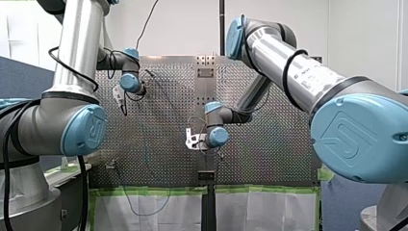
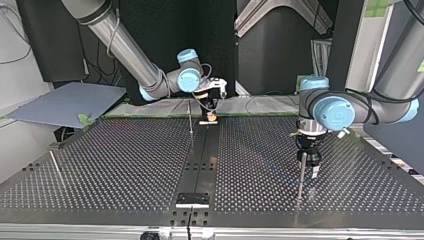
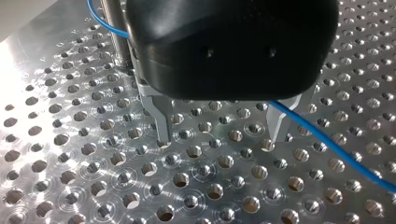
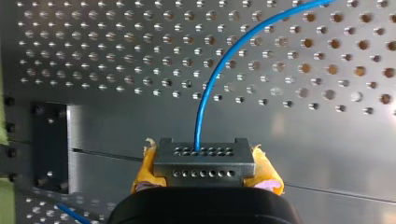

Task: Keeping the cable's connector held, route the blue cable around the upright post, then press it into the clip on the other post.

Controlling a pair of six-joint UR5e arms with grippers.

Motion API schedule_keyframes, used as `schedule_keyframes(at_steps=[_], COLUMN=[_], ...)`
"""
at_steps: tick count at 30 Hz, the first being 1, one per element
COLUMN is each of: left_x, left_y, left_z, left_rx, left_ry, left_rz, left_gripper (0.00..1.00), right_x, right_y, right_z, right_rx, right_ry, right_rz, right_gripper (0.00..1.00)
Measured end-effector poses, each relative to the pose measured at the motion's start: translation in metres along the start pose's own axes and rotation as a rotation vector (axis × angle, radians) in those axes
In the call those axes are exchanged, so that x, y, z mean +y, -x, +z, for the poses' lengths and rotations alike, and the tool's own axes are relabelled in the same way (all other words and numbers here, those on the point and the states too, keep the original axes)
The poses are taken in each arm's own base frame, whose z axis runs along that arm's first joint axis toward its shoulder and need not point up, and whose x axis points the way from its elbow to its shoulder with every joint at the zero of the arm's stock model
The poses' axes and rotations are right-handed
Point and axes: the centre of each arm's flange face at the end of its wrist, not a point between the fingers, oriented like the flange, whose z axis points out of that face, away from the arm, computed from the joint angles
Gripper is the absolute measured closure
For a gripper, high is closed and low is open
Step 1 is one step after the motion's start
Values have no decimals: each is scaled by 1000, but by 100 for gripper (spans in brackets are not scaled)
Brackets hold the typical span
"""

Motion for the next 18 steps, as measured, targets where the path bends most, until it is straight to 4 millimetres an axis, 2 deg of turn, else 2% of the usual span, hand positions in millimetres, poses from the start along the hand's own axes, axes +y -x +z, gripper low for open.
schedule_keyframes(at_steps=[9,18], left_x=[0,0], left_y=[0,1], left_z=[0,0], left_rx=[-4,-6], left_ry=[5,4], left_rz=[12,15], left_gripper=[0,0], right_x=[1,3], right_y=[54,93], right_z=[9,13], right_rx=[-42,-66], right_ry=[4,7], right_rz=[2,3], right_gripper=[100,100])
